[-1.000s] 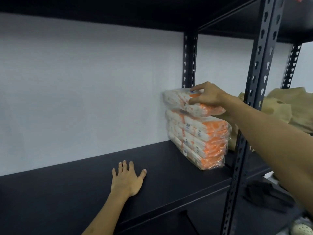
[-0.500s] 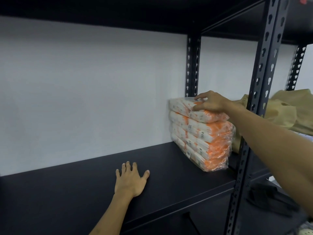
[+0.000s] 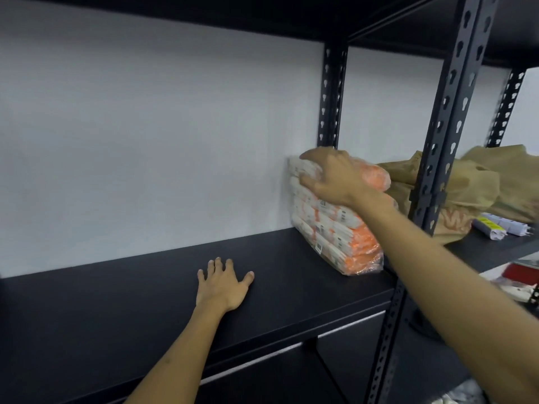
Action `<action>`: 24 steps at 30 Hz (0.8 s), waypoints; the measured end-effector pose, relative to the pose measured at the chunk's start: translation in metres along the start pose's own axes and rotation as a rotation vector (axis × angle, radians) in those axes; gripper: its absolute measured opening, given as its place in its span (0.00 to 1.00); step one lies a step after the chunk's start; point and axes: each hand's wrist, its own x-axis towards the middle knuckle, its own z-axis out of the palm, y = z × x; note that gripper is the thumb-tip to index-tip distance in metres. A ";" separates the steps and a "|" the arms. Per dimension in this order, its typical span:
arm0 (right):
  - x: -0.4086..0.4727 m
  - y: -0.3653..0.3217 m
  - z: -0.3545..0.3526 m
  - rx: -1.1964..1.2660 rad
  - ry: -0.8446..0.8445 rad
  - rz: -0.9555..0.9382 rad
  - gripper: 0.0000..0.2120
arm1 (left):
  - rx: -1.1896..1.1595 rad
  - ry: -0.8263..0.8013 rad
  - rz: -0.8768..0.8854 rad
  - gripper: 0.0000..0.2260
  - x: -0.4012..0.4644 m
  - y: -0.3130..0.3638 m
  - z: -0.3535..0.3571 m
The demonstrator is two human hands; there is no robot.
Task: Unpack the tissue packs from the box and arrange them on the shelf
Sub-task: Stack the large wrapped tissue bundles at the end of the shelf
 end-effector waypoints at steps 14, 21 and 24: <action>-0.188 -0.060 0.146 0.039 -0.425 0.272 0.30 | -0.215 0.142 0.263 0.15 -0.089 -0.016 -0.016; -0.260 -0.101 0.154 -0.026 -0.173 0.244 0.32 | 0.024 0.365 0.273 0.29 -0.193 -0.038 0.037; -0.294 -0.129 0.156 0.071 -0.146 0.247 0.33 | -0.137 0.337 0.315 0.28 -0.234 -0.049 0.052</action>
